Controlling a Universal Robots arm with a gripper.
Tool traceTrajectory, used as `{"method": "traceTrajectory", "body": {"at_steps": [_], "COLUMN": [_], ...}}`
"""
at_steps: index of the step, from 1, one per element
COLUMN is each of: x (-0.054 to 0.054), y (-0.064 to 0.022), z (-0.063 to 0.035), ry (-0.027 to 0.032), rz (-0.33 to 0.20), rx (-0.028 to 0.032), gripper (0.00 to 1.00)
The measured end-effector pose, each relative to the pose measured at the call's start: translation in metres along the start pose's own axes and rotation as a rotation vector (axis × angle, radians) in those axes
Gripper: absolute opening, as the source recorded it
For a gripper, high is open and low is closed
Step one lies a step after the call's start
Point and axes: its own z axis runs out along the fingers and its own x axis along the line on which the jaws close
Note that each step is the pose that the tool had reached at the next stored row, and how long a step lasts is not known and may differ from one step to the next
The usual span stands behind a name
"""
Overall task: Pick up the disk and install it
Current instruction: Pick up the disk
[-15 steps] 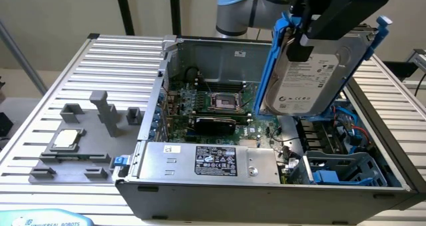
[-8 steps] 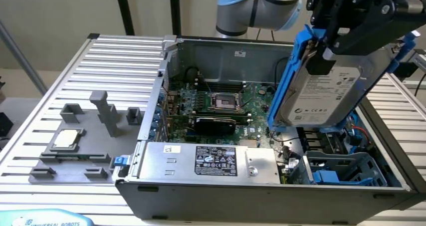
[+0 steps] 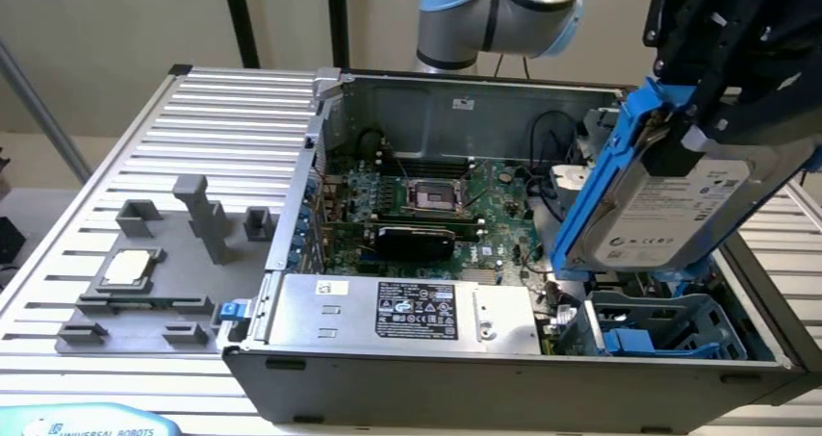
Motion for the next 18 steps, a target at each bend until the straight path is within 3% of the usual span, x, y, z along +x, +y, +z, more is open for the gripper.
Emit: {"method": "traceTrajectory", "body": {"at_steps": [4,13,18], "x": [0.008,0.010,0.010], "y": [-0.0140,-0.0543,-0.0576], "z": [0.0019,0.0153,0.0187], "ry": [0.0000,-0.0001,-0.0004], "rz": [0.000,0.000,0.000], "rx": [0.0000,-0.0031,-0.0040], "gripper": [0.33,0.33,0.33]}}
